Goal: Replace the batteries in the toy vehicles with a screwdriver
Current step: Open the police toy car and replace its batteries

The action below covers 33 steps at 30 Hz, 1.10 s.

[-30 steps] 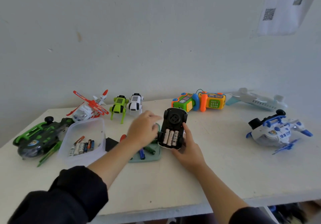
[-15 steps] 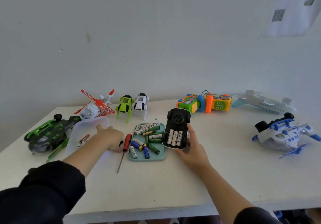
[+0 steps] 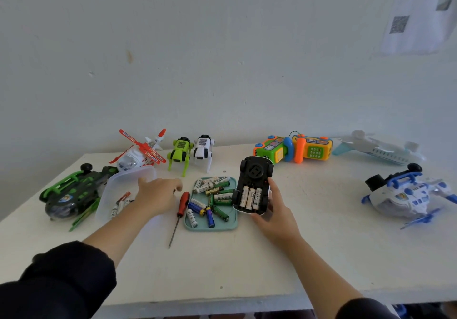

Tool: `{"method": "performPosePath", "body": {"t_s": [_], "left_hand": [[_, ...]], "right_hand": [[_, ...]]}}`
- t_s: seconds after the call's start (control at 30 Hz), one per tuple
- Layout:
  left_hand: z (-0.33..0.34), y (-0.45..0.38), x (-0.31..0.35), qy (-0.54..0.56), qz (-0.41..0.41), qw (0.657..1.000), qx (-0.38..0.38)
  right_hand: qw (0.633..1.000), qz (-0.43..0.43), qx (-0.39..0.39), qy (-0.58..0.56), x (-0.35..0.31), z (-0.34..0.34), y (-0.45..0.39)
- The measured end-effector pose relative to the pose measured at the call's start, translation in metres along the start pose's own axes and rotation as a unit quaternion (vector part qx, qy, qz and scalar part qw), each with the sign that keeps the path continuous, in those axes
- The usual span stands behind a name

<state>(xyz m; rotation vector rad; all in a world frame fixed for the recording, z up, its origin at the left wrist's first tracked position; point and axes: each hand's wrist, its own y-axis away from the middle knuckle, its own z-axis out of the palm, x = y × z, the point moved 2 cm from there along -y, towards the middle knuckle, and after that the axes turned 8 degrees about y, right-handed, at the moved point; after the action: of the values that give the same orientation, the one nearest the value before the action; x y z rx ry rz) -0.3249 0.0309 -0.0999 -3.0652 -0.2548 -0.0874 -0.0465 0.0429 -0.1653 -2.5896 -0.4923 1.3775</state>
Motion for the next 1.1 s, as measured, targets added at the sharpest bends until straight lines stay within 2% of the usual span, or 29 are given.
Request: {"method": "performPosePath", "body": {"t_s": [0.07,0.13,0.3,0.37,0.5,0.7,0.97,1.1], "left_hand": [[-0.012,-0.002,-0.004,0.111,-0.002,0.993,0.035],[-0.025,-0.003,-0.007,0.226,-0.003,0.972,0.057],[-0.047,0.0,0.008,0.494,0.015,0.865,0.09],[-0.046,0.0,0.02,0.554,0.022,0.83,0.063],[-0.04,-0.004,0.046,0.599,0.022,0.798,0.057],[-0.032,0.0,0.084,0.577,0.047,0.81,0.089],[-0.012,-0.001,0.127,0.454,0.156,0.876,0.047],[-0.011,-0.002,0.132,0.398,0.176,0.9,0.04]], "right_hand": [[1.0,0.005,-0.002,0.0,-0.001,-0.001,0.0],[1.0,0.009,-0.006,0.0,-0.001,-0.001,0.0],[1.0,0.014,-0.009,-0.003,-0.004,-0.002,0.001],[1.0,0.012,-0.01,-0.009,-0.004,-0.001,0.001],[0.999,0.02,-0.011,-0.027,-0.002,-0.001,0.0],[0.999,0.039,-0.017,-0.023,-0.001,-0.001,-0.001],[0.998,0.051,-0.031,-0.001,0.0,-0.003,-0.003],[0.998,0.053,-0.035,0.006,0.001,-0.003,-0.004]]}}
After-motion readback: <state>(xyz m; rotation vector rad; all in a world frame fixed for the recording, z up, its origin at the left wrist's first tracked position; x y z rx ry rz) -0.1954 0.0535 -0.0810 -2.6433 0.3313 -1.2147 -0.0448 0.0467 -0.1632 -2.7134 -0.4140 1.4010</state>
